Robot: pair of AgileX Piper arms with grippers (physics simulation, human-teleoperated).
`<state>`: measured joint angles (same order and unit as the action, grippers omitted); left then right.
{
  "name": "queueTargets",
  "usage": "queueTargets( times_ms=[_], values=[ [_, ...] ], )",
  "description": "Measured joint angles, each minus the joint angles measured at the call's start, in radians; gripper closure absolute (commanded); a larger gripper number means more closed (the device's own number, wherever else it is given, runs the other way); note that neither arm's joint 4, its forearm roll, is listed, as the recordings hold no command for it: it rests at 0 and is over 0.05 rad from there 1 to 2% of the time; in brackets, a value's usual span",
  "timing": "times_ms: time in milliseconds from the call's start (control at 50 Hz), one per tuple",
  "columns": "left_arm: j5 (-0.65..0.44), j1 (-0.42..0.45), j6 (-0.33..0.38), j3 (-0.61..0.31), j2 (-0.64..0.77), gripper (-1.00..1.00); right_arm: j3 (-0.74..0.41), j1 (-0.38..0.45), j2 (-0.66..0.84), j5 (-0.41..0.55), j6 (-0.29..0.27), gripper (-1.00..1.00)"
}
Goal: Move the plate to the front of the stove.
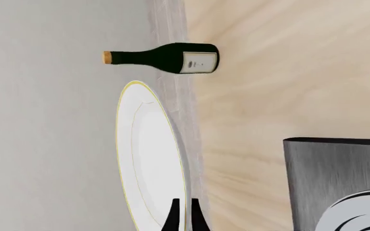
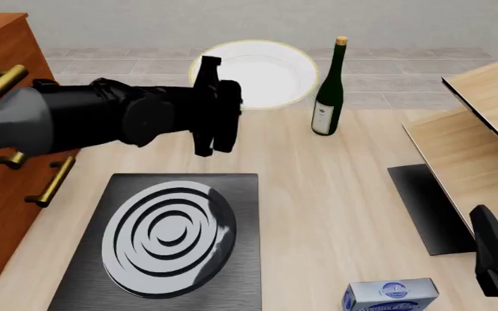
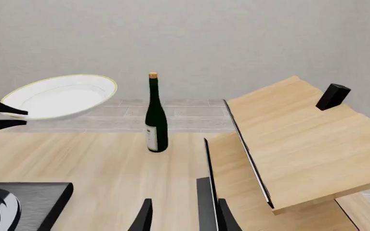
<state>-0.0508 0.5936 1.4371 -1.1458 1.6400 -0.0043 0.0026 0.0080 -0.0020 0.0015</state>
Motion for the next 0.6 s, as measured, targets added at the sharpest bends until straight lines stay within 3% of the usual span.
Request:
queueTargets(
  times_ms=[600],
  values=[
    [-0.061, -0.117, 0.008, -0.106, 0.107, 1.0, 0.0, 0.0, 0.002, 0.0, 0.002, -1.0]
  ],
)
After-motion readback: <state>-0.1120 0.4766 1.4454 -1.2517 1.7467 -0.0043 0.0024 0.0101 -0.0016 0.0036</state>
